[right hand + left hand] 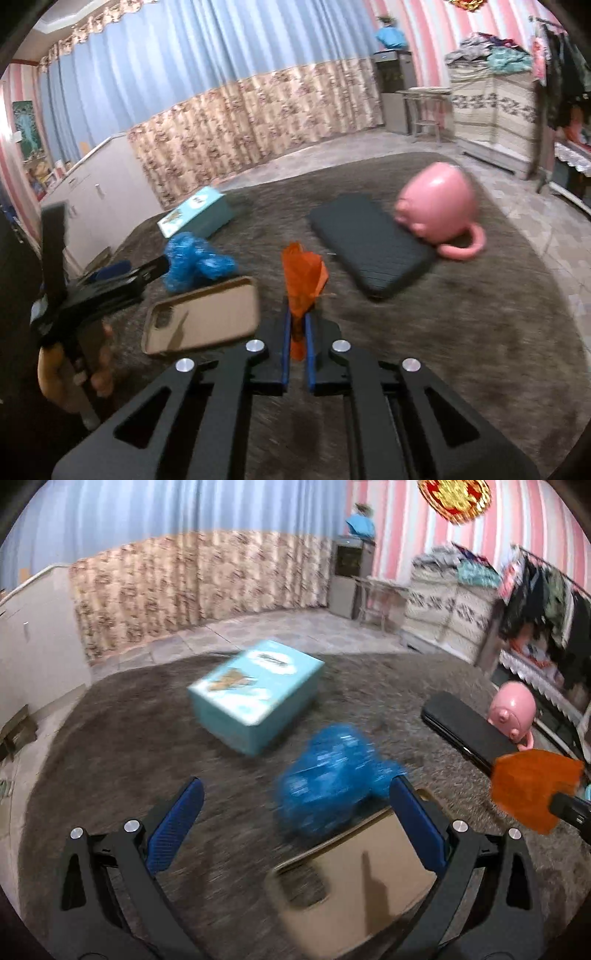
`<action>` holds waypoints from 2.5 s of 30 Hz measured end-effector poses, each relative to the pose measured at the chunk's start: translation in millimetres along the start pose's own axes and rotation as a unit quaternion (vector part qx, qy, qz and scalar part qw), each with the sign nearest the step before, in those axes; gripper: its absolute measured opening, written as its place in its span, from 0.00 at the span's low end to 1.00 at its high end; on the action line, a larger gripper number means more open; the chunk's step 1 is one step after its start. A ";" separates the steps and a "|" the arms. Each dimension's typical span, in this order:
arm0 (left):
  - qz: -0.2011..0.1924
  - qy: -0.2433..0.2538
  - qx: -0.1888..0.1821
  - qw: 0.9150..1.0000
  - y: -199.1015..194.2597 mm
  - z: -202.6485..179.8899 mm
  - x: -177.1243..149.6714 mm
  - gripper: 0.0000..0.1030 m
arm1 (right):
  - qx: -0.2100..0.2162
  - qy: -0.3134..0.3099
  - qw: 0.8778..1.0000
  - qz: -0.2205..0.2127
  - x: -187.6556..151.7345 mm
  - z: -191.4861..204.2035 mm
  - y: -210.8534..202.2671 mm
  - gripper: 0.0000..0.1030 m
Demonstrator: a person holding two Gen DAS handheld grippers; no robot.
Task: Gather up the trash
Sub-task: 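Grasp the orange bag with the right tool, then grasp the blue plastic bag with the left tool while the right tool holds the orange bag, then carry the blue and orange bags over the wastebasket, then open both tools to drop the bags into the wastebasket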
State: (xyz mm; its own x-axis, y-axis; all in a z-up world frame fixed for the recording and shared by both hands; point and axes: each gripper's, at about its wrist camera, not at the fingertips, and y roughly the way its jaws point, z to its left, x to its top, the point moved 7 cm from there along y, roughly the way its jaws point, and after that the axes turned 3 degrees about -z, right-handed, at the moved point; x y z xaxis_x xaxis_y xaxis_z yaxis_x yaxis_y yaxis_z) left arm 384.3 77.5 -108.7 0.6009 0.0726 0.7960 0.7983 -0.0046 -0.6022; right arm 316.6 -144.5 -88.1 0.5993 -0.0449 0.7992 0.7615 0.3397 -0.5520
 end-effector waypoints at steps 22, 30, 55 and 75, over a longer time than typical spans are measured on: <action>-0.076 0.044 -0.068 0.994 -117.9 -98.1 -2.2 0.31 | -0.107 0.039 0.991 -0.076 -28.9 -101.5 -156.8 0.07; -0.079 0.082 -0.126 0.986 -152.5 -183.6 -30.6 0.31 | -0.167 0.057 0.976 -0.125 -35.5 -145.5 -234.2 0.07; -0.058 0.187 -0.237 0.952 -156.1 -374.5 -71.7 0.31 | -0.263 0.121 0.944 -0.157 -70.6 -260.3 -307.8 0.07; -0.036 0.269 -0.300 0.915 -118.0 -533.4 -125.5 0.59 | -0.289 0.179 0.931 -0.132 -100.9 -342.9 -293.8 0.07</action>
State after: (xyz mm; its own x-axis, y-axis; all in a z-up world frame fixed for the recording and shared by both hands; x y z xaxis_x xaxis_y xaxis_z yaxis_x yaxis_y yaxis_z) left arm 236.0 -463.1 -105.1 0.3494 -0.4063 0.8443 0.6182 -0.5773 -0.5335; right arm 116.9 -561.8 -88.0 0.3367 -0.4011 0.8519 0.8378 -0.2854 -0.4655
